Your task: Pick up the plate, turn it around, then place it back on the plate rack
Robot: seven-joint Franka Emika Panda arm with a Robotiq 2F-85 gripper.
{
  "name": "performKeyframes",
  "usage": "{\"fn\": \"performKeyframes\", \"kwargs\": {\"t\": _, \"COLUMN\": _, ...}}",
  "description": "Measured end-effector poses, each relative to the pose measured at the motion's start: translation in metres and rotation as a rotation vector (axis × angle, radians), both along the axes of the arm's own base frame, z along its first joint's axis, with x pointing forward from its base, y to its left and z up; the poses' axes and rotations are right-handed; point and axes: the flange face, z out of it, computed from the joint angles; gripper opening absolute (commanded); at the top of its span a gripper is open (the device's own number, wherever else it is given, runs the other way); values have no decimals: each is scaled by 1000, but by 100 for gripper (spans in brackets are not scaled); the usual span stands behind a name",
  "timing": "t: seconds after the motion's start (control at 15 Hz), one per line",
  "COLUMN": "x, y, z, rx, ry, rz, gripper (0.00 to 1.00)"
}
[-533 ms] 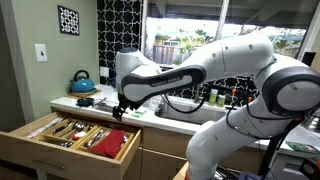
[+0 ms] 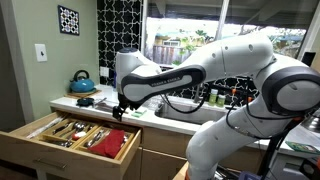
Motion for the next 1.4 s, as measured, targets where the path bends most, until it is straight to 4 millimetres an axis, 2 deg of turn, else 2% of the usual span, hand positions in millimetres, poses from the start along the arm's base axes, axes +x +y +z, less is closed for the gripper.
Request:
{"fn": "performKeyframes", "kwargs": {"t": 0.13, "x": 3, "y": -4, "z": 2, "rx": -4, "ry": -6, "rz": -17, "gripper": 100}}
{"fn": "performKeyframes", "kwargs": {"t": 0.27, "x": 13, "y": -17, "z": 8, "rx": -16, "ry": -25, "rz": -57, "gripper": 100}}
{"fn": "performKeyframes", "kwargs": {"t": 0.6, "x": 68, "y": -89, "z": 40, "rx": -104, "ry": -94, "rz": -234, "gripper": 100}}
{"fn": "performKeyframes", "kwargs": {"t": 0.8, "x": 101, "y": -115, "z": 53, "rx": -124, "ry": -116, "rz": -300, "gripper": 100}}
{"fn": "performKeyframes", "kwargs": {"t": 0.93, "x": 116, "y": -122, "z": 55, "rx": -116, "ry": -118, "rz": -323, "gripper": 100}}
{"fn": "performKeyframes", "kwargs": {"t": 1.27, "x": 116, "y": -118, "z": 57, "rx": -111, "ry": -121, "rz": -314, "gripper": 100}}
{"fn": "performKeyframes", "kwargs": {"t": 1.4, "x": 120, "y": -124, "z": 56, "rx": -98, "ry": -132, "rz": -374, "gripper": 100}}
